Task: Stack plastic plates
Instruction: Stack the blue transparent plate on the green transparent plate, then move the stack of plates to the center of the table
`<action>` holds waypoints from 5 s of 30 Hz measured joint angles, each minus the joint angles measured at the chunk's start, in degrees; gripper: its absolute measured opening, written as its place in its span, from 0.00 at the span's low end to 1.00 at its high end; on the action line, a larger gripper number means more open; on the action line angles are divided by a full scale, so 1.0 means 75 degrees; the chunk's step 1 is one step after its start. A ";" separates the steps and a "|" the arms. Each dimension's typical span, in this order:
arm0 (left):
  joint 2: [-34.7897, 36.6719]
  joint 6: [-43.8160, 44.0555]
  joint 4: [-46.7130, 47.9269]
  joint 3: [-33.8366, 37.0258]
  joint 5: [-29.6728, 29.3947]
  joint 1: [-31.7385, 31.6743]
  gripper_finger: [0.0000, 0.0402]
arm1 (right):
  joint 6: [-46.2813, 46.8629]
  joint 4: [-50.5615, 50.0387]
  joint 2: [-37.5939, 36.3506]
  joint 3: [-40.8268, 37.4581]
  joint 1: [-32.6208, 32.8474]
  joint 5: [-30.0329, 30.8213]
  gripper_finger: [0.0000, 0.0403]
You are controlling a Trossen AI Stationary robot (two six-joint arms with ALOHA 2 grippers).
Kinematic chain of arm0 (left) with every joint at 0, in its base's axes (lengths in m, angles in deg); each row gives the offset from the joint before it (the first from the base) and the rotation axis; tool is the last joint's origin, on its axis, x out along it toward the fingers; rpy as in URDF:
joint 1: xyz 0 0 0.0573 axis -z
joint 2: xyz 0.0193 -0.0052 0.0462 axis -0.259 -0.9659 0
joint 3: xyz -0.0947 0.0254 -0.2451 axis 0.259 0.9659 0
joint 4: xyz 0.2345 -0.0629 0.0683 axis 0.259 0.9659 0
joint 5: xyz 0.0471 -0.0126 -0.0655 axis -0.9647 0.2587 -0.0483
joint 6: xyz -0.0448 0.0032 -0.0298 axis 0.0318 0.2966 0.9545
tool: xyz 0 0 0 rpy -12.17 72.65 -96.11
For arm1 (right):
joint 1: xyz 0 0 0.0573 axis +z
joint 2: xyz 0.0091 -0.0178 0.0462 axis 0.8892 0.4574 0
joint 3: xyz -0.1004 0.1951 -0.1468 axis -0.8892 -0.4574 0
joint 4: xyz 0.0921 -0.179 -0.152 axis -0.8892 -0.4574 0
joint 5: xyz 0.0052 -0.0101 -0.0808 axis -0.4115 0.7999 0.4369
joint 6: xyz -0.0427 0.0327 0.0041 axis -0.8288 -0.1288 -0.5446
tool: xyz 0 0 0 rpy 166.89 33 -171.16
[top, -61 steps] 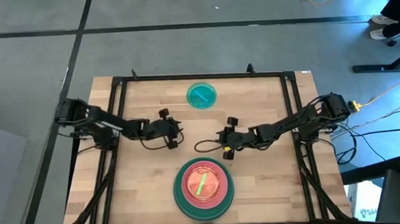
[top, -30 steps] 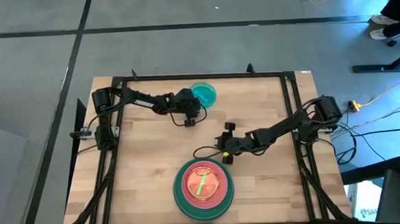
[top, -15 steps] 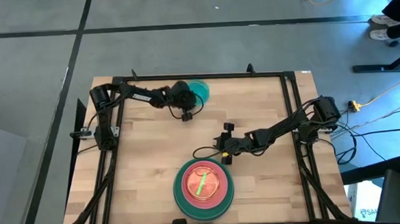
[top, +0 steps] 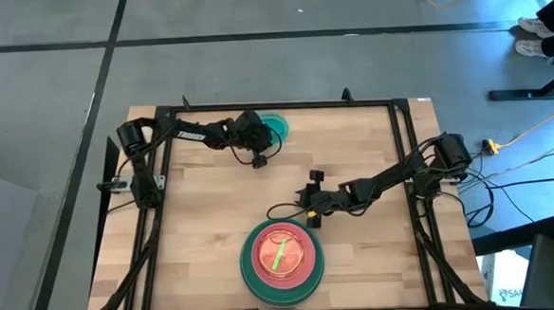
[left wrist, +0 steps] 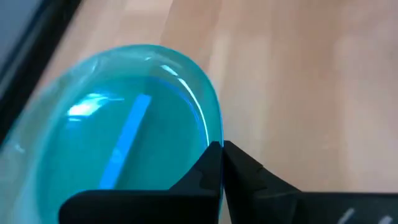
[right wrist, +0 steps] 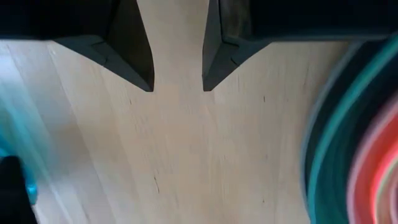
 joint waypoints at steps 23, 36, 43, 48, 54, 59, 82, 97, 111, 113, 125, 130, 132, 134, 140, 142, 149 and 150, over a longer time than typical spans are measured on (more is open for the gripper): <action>0.2984 0.1929 0.2795 -0.0003 -0.1927 0.4343 0.00 | 0.0580 -0.2028 -0.0099 0.1842 0.3051 0.1826 0.32; 0.3053 0.3255 0.2264 -0.0163 -0.2608 0.7303 0.00 | 0.0822 -0.3569 -0.0099 0.2868 0.5123 0.4503 0.32; 0.2566 0.3190 0.0832 -0.0194 -0.2575 0.8436 0.00 | 0.0827 -0.3622 -0.0099 0.2881 0.5196 0.5053 0.32; 0.1903 0.3184 0.0488 -0.0188 -0.2599 0.8659 0.00 | 0.1018 -0.3659 -0.0099 0.2881 0.5096 0.4908 0.32; 0.1407 0.3186 0.0270 -0.0183 -0.2616 0.8619 0.02 | 0.1104 -0.3731 -0.0099 0.2881 0.5032 0.4701 0.32; 0.1308 0.3193 0.0272 -0.0183 -0.2614 0.8622 0.07 | 0.1250 -0.3837 -0.0099 0.2883 0.5032 0.4693 0.32; 0.1939 0.7638 0.2430 -0.0180 0.0102 0.9653 0.24 | 0.5420 -0.3514 -0.0092 0.2195 0.4999 -0.0973 0.32; -0.0157 0.6970 0.0389 -0.0175 -0.0516 0.9765 0.19 | 0.4698 0.0694 0.1083 0.0919 0.4672 -0.1739 0.32; -0.0214 0.6358 0.0382 -0.0176 -0.1122 0.9301 0.18 | 0.4195 0.0708 0.1218 0.0919 0.4138 -0.1462 0.32; -0.0211 0.6350 0.0558 -0.0177 -0.1162 0.9250 0.18 | 0.4176 0.0656 0.1218 0.0919 0.4090 -0.1329 0.32; -0.0202 0.5625 0.1353 -0.0189 -0.3585 0.8922 0.18 | 0.3797 0.0269 0.1215 0.0916 0.3310 -0.0722 0.32; -0.0205 0.5574 0.1783 -0.0189 -0.4037 0.8718 0.18 | 0.3796 -0.0133 0.1189 0.0926 0.2863 -0.0744 0.32; -0.0200 0.5564 0.1942 -0.0198 -0.4168 0.8632 0.18 | 0.3715 -0.0250 0.1179 0.0935 0.2692 -0.0763 0.32; -0.0199 0.5468 0.2017 -0.0195 -0.4393 0.8538 0.18 | 0.3553 -0.0316 0.1177 0.0937 0.2527 -0.0794 0.32; -0.0202 0.4991 0.2108 -0.0189 -0.4695 0.8177 0.18 | 0.3065 -0.0378 0.1177 0.0937 0.2123 -0.0730 0.32; -0.0204 0.4954 0.2108 -0.0186 -0.4717 0.8042 0.18 | 0.3008 -0.0396 0.1177 0.0937 0.2015 -0.0724 0.32; -0.0205 0.4540 0.2207 -0.0183 -0.4564 0.7812 0.18 | 0.2592 -0.0509 0.1116 0.0934 0.1803 -0.0681 0.32; -0.0193 0.4540 0.2207 -0.0183 -0.4557 0.7840 0.18 | 0.2583 -0.0572 0.1046 0.0923 0.1798 -0.0761 0.32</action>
